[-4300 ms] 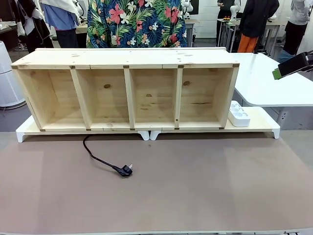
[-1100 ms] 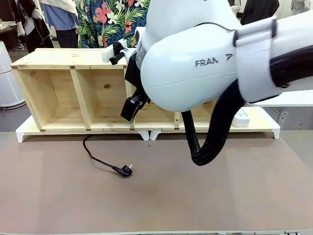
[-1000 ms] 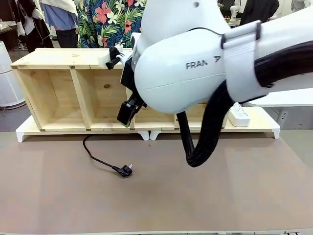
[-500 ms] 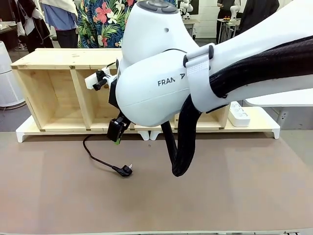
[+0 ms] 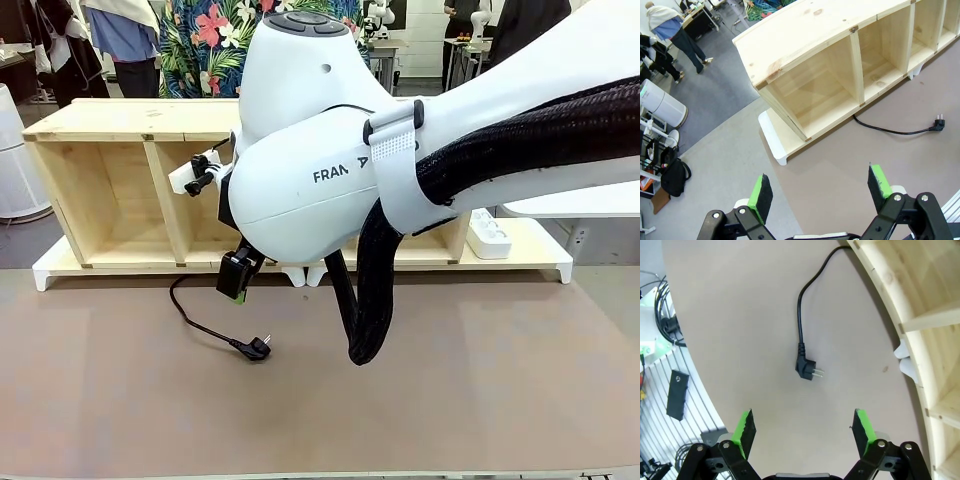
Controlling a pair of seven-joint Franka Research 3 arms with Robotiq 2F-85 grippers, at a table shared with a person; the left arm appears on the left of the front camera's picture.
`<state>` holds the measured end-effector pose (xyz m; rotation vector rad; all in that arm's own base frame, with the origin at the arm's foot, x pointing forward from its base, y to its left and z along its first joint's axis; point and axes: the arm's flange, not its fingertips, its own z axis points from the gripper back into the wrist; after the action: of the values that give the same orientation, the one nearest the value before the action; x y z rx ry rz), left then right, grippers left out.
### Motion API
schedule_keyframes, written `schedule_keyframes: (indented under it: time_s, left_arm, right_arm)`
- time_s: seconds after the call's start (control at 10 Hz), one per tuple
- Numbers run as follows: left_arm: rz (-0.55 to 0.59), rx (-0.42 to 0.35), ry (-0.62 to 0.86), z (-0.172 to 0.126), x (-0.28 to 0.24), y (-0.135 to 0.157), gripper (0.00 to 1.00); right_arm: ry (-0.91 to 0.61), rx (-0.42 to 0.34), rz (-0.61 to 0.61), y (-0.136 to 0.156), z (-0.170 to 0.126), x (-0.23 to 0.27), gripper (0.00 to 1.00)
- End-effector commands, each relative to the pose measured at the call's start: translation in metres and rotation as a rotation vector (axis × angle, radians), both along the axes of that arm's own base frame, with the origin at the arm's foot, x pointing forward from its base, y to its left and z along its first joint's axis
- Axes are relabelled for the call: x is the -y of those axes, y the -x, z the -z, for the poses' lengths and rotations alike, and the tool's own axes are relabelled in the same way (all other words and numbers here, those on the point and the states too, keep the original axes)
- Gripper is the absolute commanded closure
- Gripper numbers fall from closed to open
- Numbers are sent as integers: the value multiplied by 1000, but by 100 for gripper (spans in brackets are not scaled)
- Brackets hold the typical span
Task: Perform cable management.
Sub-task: When the cord part of the Power Cable appears at the lower middle area of the table and stops, grasp the cord part of the Power Cable.
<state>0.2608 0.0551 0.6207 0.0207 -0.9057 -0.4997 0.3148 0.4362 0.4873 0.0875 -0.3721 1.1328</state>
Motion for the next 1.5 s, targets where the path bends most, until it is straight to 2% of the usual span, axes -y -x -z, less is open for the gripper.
schedule_keyframes:
  time_s: [0.0,0.8,0.9,1.1,1.4]
  left_arm:
    - [-15,9,11,-1,1,-3,0]
    - [-15,9,11,-1,1,-3,0]
    - [-15,9,11,-1,1,-3,0]
    - [-15,9,11,-1,1,-3,0]
    - [-15,9,11,-1,1,-3,0]
  right_arm:
    - [0,-5,-12,-1,-3,-6,0]
    - [-1,1,-2,0,-1,-1,0]
    - [-9,-29,-33,-7,-4,-4,0]
    - [79,-117,-140,-35,-2,-44,0]
    - [131,-210,-213,-51,17,-74,0]
